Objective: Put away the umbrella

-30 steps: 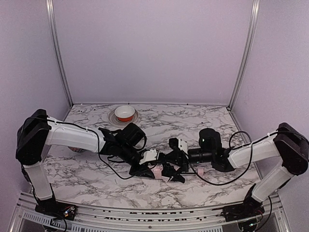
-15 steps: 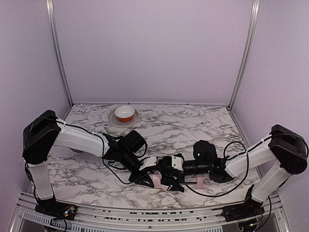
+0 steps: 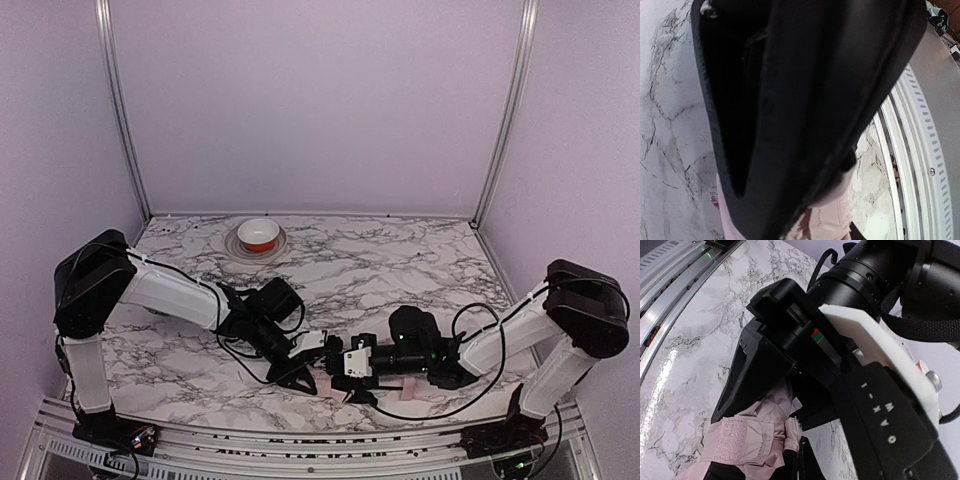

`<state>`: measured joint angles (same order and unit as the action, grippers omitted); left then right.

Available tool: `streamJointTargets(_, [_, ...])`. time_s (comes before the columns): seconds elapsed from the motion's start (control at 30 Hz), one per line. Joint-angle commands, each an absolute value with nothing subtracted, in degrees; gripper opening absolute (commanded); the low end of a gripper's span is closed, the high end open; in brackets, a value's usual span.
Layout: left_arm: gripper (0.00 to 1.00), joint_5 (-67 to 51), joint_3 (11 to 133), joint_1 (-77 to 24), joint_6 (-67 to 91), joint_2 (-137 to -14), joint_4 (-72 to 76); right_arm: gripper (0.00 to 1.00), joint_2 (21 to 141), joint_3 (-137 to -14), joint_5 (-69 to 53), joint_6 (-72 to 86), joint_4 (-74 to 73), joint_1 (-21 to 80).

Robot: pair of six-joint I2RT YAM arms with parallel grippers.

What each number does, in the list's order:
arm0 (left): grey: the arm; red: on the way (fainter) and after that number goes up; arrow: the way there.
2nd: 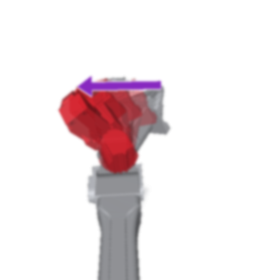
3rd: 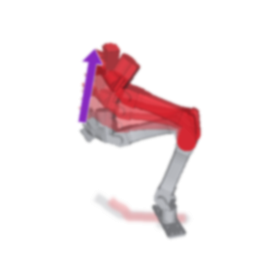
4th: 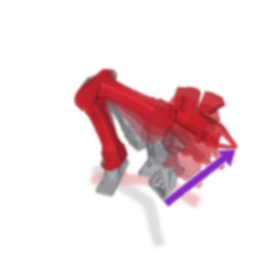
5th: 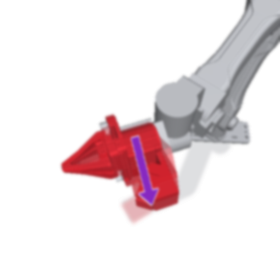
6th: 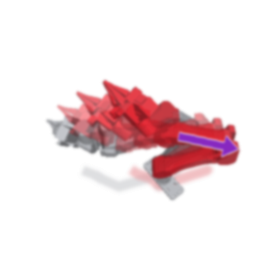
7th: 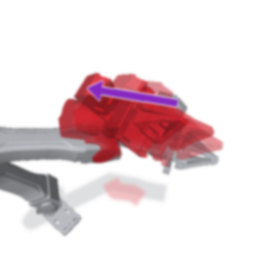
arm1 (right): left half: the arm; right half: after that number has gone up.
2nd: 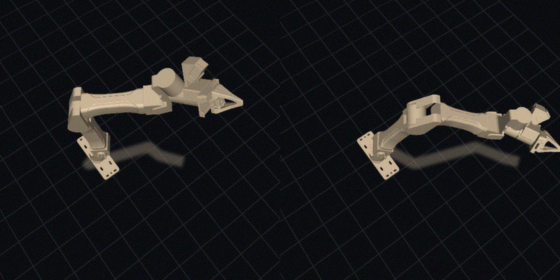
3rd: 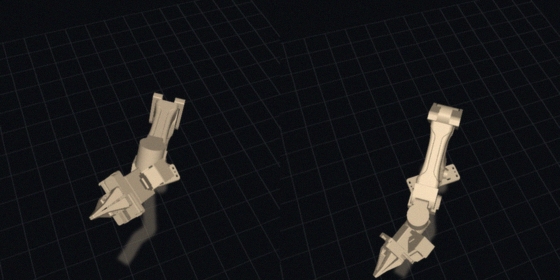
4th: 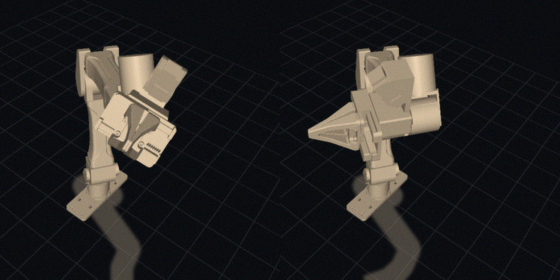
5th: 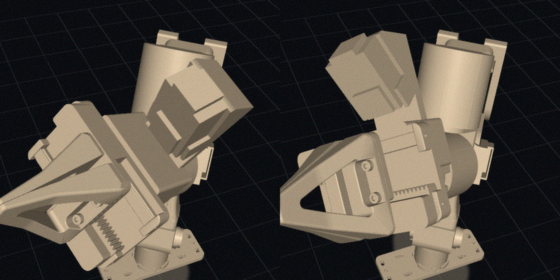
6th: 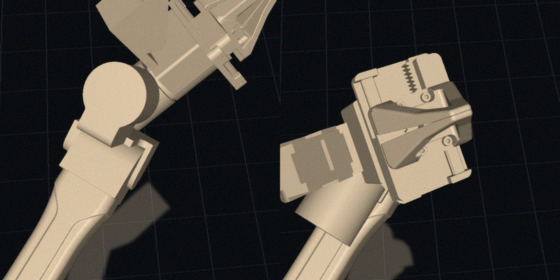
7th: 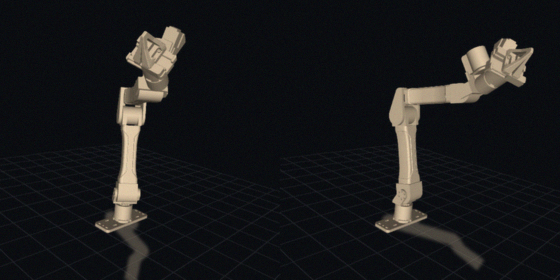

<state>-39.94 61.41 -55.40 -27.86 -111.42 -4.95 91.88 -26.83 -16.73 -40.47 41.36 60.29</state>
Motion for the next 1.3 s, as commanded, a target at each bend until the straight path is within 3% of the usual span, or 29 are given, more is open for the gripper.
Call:
streamJointTargets(0.0, [0.37,-23.8,57.8,-52.1,-20.1,-114.1,6.3,0.00,95.3,-27.3,-26.2,-40.0,51.1,65.1])
streamJointTargets(0.3, [0.64,-22.8,53.6,-52.3,-19.3,-113.3,15.1,0.00,96.8,-26.0,-25.3,-38.0,54.9,64.5])
streamJointTargets(0.67, [0.77,-22.7,50.2,-53.4,-19.6,-111.3,24.8,0.00,98.3,-26.2,-26.8,-36.4,57.2,62.7])
streamJointTargets(0.87, [0.77,-16.7,48.7,-53.9,-19.1,-110.8,26.6,0.00,98.3,-25.8,-27.8,-36.1,55.8,61.9])
streamJointTargets(1.1, [0.77,-18.3,46.8,-53.9,-19.5,-109.4,28.6,0.00,99.1,-26.3,-29.0,-34.9,54.2,60.5])
streamJointTargets(1.13, [0.64,-19.1,46.6,-53.8,-19.8,-109.3,28.6,0.00,99.3,-26.4,-29.1,-34.6,53.9,60.1])
streamJointTargets(1.17, [0.46,-19.5,46.3,-53.8,-19.8,-109.1,28.6,0.00,99.3,-26.3,-28.8,-34.8,53.6,59.9])
streamJointTargets(1.2, [0.40,-19.0,46.1,-53.9,-19.1,-109.0,28.7,0.00,99.1,-26.2,-28.3,-35.3,53.4,59.8])
streamJointTargets(1.23, [0.44,-18.0,45.9,-53.9,-18.7,-108.8,28.7,0.00,98.8,-26.0,-28.0,-35.9,52.7,59.8])
streamJointTargets(1.27, [0.56,-16.7,45.5,-53.9,-18.4,-108.4,28.8,0.00,98.5,-25.9,-27.8,-36.5,51.9,59.8])
